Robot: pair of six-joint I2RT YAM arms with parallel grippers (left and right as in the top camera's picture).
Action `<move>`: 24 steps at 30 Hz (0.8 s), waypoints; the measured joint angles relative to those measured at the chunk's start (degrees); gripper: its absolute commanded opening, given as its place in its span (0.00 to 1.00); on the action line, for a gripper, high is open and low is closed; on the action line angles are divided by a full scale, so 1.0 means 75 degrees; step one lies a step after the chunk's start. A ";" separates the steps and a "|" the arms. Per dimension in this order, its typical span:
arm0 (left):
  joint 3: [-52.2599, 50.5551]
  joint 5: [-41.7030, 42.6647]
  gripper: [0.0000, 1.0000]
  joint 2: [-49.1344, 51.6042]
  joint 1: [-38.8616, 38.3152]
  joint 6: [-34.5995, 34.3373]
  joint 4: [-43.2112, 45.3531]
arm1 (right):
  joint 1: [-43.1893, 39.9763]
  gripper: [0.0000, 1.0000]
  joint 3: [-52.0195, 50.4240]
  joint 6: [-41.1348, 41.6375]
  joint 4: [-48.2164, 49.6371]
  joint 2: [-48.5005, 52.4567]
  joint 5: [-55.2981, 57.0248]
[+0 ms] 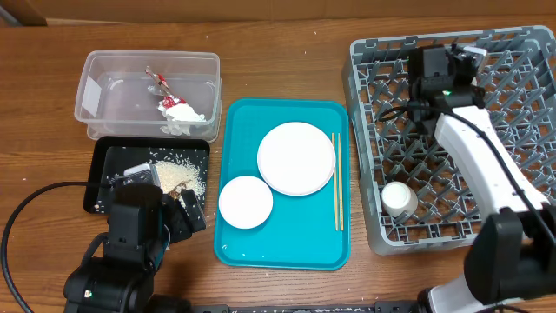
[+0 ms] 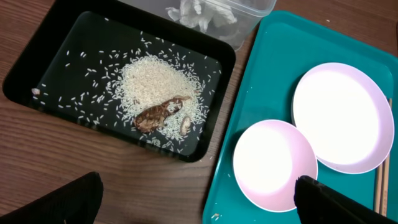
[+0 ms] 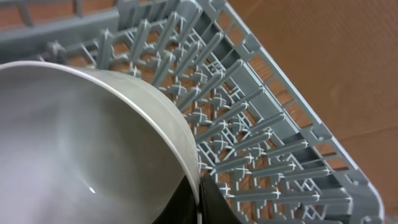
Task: Sort waste into correct bins and load items into the dishwasher
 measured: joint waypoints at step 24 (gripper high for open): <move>0.0000 0.0000 1.00 0.0000 -0.0003 0.0000 0.0000 | 0.0752 0.04 -0.0026 -0.0114 0.0425 0.0650 0.1483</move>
